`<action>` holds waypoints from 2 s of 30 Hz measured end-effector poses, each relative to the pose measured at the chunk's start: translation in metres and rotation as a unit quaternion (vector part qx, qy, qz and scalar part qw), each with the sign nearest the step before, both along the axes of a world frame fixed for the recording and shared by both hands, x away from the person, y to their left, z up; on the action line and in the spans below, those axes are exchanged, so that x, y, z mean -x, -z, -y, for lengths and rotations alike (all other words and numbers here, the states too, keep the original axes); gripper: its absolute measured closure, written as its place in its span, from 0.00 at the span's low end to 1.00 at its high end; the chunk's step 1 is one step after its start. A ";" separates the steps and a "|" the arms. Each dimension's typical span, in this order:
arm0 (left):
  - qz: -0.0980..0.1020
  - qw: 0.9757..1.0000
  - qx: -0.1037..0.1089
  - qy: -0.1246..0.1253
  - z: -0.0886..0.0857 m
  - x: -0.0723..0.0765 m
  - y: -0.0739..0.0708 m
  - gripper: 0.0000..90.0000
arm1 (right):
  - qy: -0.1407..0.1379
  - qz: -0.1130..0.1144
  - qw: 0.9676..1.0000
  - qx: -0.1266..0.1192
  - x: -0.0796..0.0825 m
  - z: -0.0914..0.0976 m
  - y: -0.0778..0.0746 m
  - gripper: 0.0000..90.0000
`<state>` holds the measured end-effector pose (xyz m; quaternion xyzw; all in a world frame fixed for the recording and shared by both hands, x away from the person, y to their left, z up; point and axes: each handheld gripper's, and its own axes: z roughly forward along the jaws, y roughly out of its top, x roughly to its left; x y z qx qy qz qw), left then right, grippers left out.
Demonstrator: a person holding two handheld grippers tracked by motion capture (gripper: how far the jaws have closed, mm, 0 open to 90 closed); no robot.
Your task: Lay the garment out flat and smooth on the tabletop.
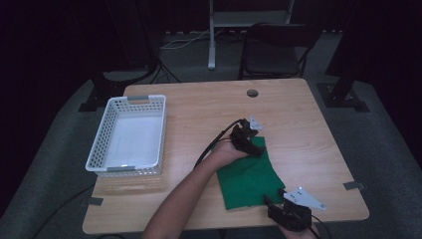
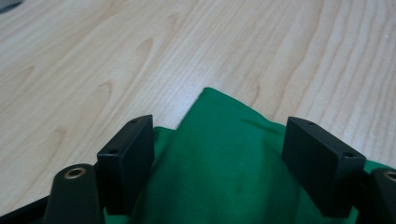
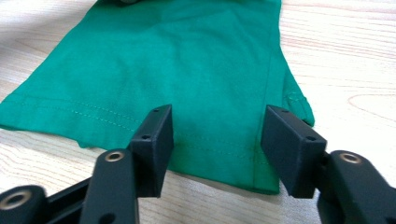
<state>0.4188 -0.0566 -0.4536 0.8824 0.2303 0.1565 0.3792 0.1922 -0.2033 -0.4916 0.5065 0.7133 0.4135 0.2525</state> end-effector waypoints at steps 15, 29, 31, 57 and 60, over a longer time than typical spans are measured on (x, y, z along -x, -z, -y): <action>-0.024 1.000 -0.009 0.018 0.002 0.002 0.000 0.60 | -0.008 0.015 1.000 0.004 0.002 -0.003 0.002 0.85; -0.021 1.000 0.014 0.010 0.006 0.003 -0.006 0.86 | -0.011 0.053 0.999 -0.001 0.004 0.000 -0.005 0.94; -0.017 1.000 0.019 0.010 0.008 0.004 -0.008 0.88 | -0.007 0.058 0.998 -0.006 0.004 0.002 -0.006 0.94; 0.055 0.989 0.136 -0.016 0.023 0.014 -0.037 0.89 | 0.053 0.135 0.987 -0.073 0.004 0.042 -0.040 0.95; 0.056 0.988 0.142 -0.016 0.021 0.016 -0.040 0.89 | 0.048 0.143 0.986 -0.078 0.006 0.040 -0.043 0.95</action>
